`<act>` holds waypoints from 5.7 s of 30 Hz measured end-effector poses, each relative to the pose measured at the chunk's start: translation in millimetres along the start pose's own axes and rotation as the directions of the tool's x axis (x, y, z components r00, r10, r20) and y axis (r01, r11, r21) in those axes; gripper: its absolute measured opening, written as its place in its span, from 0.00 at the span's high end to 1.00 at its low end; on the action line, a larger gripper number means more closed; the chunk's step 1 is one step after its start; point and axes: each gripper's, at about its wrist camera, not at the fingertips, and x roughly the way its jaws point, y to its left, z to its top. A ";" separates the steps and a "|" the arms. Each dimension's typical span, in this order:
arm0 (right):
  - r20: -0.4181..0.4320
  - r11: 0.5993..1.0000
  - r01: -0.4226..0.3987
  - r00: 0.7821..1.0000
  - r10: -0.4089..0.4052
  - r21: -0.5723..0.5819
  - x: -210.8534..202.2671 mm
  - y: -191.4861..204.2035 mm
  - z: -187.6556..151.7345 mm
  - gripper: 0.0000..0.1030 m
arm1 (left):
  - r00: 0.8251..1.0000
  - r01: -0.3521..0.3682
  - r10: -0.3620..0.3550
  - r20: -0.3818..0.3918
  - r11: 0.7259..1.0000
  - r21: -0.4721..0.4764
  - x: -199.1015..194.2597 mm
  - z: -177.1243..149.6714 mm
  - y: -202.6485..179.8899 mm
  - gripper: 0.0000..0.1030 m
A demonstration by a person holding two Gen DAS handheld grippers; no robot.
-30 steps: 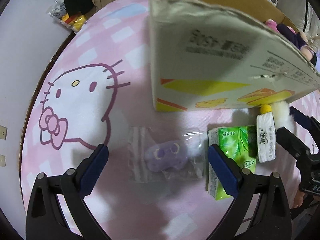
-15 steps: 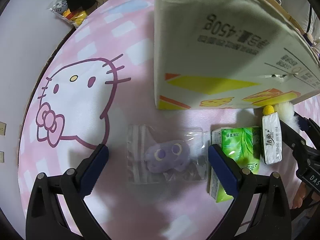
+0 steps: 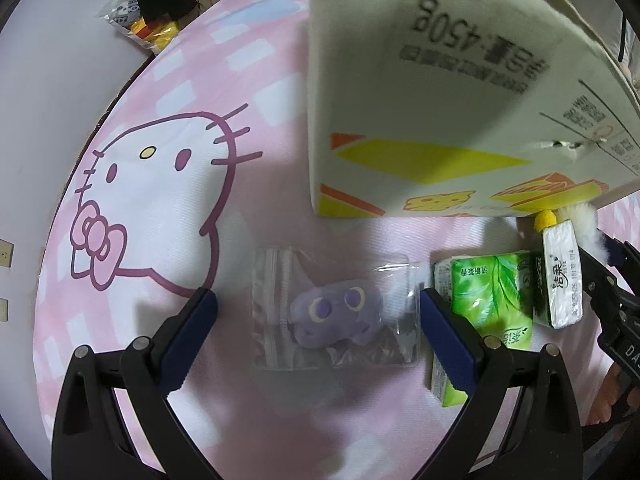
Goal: Organize soft objects
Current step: 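Close the left tool on the bagged purple plush while the right tool grasps the white fluffy keychain, then lift the bagged plush with the left tool while the right tool lifts the keychain over the box, then open the left tool over the box while the right tool releases the fluffy keychain inside, then move both open tools down toward the green and black tissue packs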
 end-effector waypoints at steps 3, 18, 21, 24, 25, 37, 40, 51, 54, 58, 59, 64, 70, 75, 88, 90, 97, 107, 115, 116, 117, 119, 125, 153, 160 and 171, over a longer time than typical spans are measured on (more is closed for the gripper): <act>-0.002 1.000 0.001 1.000 -0.001 -0.008 -0.8 1.6 1.1 0.40 | 1.000 -0.001 0.001 0.001 1.000 -0.004 -1.0 -2.7 -0.9 0.06; -0.002 1.000 -0.010 1.000 0.010 -0.027 -3.3 7.3 -1.5 0.51 | 0.999 0.014 -0.014 0.036 1.000 0.012 -20.0 -17.2 -8.5 0.28; 0.003 1.000 -0.011 1.000 0.011 -0.022 -3.8 11.5 -5.8 0.51 | 0.999 0.018 -0.018 0.040 1.000 -0.009 -24.7 -19.6 -5.5 0.28; 0.009 1.000 -0.010 1.000 0.011 -0.022 -7.0 10.6 -7.2 0.52 | 0.999 0.016 -0.014 0.043 1.000 -0.027 -28.4 -22.5 -1.8 0.28; 0.014 1.000 -0.005 1.000 0.006 -0.024 -8.7 10.6 -7.0 0.52 | 0.999 0.013 -0.012 0.047 0.999 -0.037 -30.4 -23.7 -0.2 0.28; 0.116 0.999 0.023 0.993 -0.018 -0.043 -50.3 12.6 -11.2 0.52 | 0.976 0.028 -0.006 0.217 0.995 -0.098 -82.9 -42.4 15.5 0.28; 0.159 0.997 0.034 0.987 -0.024 -0.062 -65.3 19.2 -12.5 0.52 | 0.960 0.024 0.008 0.279 0.993 -0.113 -105.0 -47.3 16.1 0.28; 0.370 0.994 0.062 0.929 -0.024 -0.094 -131.4 25.5 -10.9 0.52 | 0.815 0.014 0.043 0.578 0.995 -0.094 -189.5 -69.7 9.0 0.28; 0.421 0.993 0.067 0.907 -0.022 -0.093 -146.7 26.1 -8.7 0.52 | 0.772 -0.006 0.057 0.633 0.996 -0.084 -206.2 -74.0 0.4 0.28; 0.482 0.992 0.076 0.876 -0.019 -0.099 -165.4 26.3 -2.5 0.52 | 0.714 -0.034 0.073 0.696 0.997 -0.069 -225.2 -76.8 -10.0 0.28; 0.495 0.992 0.077 0.869 -0.017 -0.101 -169.4 26.2 -0.3 0.52 | 0.700 -0.040 0.075 0.710 0.997 -0.065 -229.7 -77.1 -12.2 0.28; 0.545 0.992 0.064 0.838 0.005 -0.108 -186.5 28.5 13.7 0.52 | 0.654 -0.043 0.060 0.754 0.998 -0.042 -245.5 -70.8 -21.6 0.28; 0.582 0.994 0.020 0.812 0.046 -0.106 -189.6 27.9 31.8 0.52 | 0.638 -0.077 0.057 0.768 0.997 -0.010 -254.7 -51.9 -38.6 0.28; 0.600 0.992 0.033 0.798 0.046 -0.119 -187.4 31.7 46.7 0.52 | 0.599 -0.094 0.051 0.799 0.996 0.006 -263.9 -25.3 -50.9 0.28; 0.675 0.983 0.130 0.737 -0.010 -0.127 -197.8 21.0 79.2 0.52 | 0.553 -0.123 0.050 0.832 0.992 0.022 -265.6 7.6 -58.2 0.28; 0.673 0.983 0.133 0.740 -0.012 -0.128 -194.7 19.9 83.5 0.52 | 0.562 -0.120 0.049 0.825 0.993 0.022 -259.3 8.4 -56.6 0.28; 0.650 0.985 0.117 0.760 -0.008 -0.125 -176.3 14.7 84.3 0.52 | 0.602 -0.118 0.051 0.797 0.993 0.025 -233.4 14.9 -55.1 0.28; 0.567 0.983 0.096 0.824 0.008 -0.154 -130.1 11.1 78.1 0.52 | 0.677 -0.091 0.045 0.735 0.996 0.022 -193.6 28.0 -51.2 0.28; 0.516 0.983 0.081 0.857 0.017 -0.167 -105.7 11.7 79.2 0.51 | 0.723 -0.119 0.042 0.690 0.991 0.064 -162.8 33.2 -55.1 0.28; 0.508 0.982 0.085 0.861 0.013 -0.170 -102.2 11.8 78.6 0.51 | 0.731 -0.117 0.042 0.681 0.991 0.063 -159.2 34.0 -54.4 0.28; 0.500 0.982 0.085 0.866 0.012 -0.171 -99.1 11.5 78.0 0.51 | 0.735 -0.115 0.044 0.676 0.991 0.061 -157.3 34.5 -53.7 0.28; 0.489 0.982 0.083 0.872 0.012 -0.172 -95.4 11.3 77.3 0.51 | 0.741 -0.108 0.043 0.670 0.993 0.055 -154.6 35.0 -52.1 0.28; 0.466 0.984 0.057 0.885 0.030 -0.171 -90.2 8.1 78.4 0.50 | 0.754 -0.089 0.039 0.655 0.995 0.043 -152.4 32.3 -46.4 0.27; 0.481 0.992 0.015 0.875 0.047 -0.123 -113.5 8.2 64.2 0.10 | 0.792 -0.047 0.018 0.610 0.998 0.033 -168.3 13.0 -42.5 0.06; 0.491 0.996 0.003 0.870 0.044 -0.095 -128.4 5.7 54.6 0.02 | 0.773 -0.088 0.057 0.632 0.996 0.018 -192.5 -10.8 -38.5 0.02; 0.488 0.997 -0.030 0.871 0.058 -0.065 -144.9 7.7 40.4 0.01 | 0.812 -0.112 0.083 0.578 0.994 0.015 -198.4 -43.4 -35.2 0.01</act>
